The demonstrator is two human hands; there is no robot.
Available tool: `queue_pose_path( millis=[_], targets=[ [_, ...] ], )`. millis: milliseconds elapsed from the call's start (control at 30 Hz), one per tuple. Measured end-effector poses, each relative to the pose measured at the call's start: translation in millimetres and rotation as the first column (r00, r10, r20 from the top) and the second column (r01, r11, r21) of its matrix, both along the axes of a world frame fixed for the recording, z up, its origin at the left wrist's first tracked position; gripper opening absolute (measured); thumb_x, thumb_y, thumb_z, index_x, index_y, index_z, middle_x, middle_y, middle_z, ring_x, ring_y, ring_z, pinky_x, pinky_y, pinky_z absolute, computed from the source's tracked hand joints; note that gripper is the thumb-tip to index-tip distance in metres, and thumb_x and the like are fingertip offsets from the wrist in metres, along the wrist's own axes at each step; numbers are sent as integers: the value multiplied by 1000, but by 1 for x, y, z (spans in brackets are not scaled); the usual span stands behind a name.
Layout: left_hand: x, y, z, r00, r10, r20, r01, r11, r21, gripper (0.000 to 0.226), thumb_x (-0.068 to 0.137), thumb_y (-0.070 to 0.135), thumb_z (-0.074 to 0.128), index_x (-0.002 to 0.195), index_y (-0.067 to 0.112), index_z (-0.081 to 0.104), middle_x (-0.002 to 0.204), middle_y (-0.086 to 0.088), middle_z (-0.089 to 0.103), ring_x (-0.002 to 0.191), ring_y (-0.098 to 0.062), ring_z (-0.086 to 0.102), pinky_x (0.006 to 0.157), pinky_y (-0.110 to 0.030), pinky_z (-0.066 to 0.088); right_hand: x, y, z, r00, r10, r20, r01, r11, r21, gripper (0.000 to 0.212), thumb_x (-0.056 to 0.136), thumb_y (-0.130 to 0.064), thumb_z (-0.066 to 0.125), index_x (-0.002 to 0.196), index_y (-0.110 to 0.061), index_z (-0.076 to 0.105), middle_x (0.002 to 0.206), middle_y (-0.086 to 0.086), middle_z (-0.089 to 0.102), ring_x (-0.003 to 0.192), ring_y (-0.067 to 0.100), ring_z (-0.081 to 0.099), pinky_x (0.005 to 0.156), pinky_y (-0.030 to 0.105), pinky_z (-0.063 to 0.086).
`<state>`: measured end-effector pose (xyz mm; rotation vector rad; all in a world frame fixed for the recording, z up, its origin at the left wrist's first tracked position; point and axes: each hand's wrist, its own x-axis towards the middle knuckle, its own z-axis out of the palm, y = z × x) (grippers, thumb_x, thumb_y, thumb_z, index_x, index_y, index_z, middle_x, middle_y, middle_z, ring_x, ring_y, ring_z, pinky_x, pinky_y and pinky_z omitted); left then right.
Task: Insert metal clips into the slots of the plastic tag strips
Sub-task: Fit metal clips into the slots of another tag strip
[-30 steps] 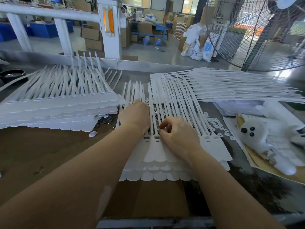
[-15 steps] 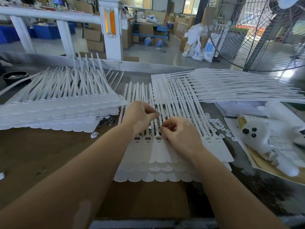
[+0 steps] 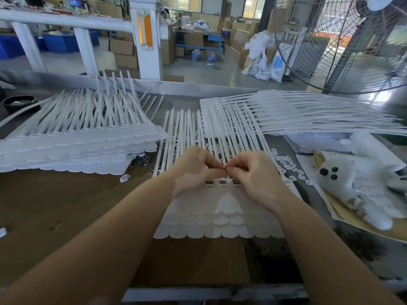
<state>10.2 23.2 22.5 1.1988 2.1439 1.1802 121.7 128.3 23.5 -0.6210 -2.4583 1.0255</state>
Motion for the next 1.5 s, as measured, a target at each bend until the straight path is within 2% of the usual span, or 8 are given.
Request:
queue_pose_path(
  millis=[167, 300, 400, 567, 867, 1033, 1300, 1500],
  targets=[
    [9, 3, -5, 991, 38, -132, -45, 998, -51, 13, 86, 25, 65, 93, 20, 74, 75, 16, 62, 73, -2, 57, 79, -27, 48, 7, 8, 3, 995, -67, 70, 60, 994, 86, 10, 90, -11, 58, 87, -17, 65, 88, -1, 64, 83, 11, 60, 73, 21, 45],
    [15, 1, -11, 954, 63, -295, -102, 988, -118, 10, 88, 34, 60, 95, 34, 68, 74, 27, 52, 77, 0, 50, 99, -41, 39, 18, 16, 3, 994, -101, 39, 100, 994, 36, 11, 88, -8, 60, 91, -15, 68, 91, -2, 66, 84, 7, 63, 67, 6, 45],
    [16, 0, -14, 954, 70, -292, -106, 988, -108, 7, 89, 35, 60, 94, 37, 64, 75, 24, 53, 74, 6, 45, 99, -44, 40, 24, 18, 3, 989, -129, 71, 122, 988, 93, 13, 88, -9, 61, 97, -12, 71, 95, 0, 68, 88, 9, 62, 79, 16, 43],
    [17, 0, -16, 949, 78, -306, -111, 990, -91, 8, 89, 36, 59, 95, 38, 63, 75, 24, 52, 73, 7, 44, 95, -40, 42, 26, 19, 1, 977, -166, 135, 142, 975, 173, 13, 90, -11, 60, 94, -13, 72, 84, -4, 63, 75, 4, 54, 73, 18, 37],
    [18, -3, -13, 949, 69, -309, -106, 989, -105, 6, 89, 36, 59, 94, 39, 61, 75, 25, 50, 77, 0, 47, 97, -39, 40, 17, 18, -6, 945, -228, 236, 179, 961, 210, 17, 92, -16, 56, 92, -11, 73, 99, 5, 67, 78, 10, 55, 72, 23, 39],
    [19, -4, -13, 954, 62, -293, -96, 990, -104, 6, 89, 36, 59, 92, 41, 58, 76, 25, 51, 80, 0, 49, 97, -38, 39, 18, 21, -3, 944, -235, 230, 204, 967, 152, 15, 89, -15, 59, 85, -13, 74, 77, -5, 63, 65, -1, 50, 55, 13, 34],
    [17, -3, -14, 957, 67, -283, -95, 992, -87, 5, 89, 35, 60, 91, 40, 59, 76, 24, 52, 74, 9, 43, 88, -30, 36, 22, 17, 2, 958, -235, 167, 219, 970, 107, 7, 79, -13, 72, 75, -18, 68, 79, -6, 61, 78, 6, 56, 75, 24, 44],
    [0, -15, -10, 885, 318, -339, -306, 948, 90, 14, 91, 15, 59, 100, 16, 69, 93, 4, 62, 76, -4, 53, 74, -17, 40, 22, 18, -1, 965, -227, 129, 217, 973, 85, 6, 84, -15, 66, 82, -20, 67, 80, -8, 61, 74, 0, 53, 63, 14, 39]
  ],
)
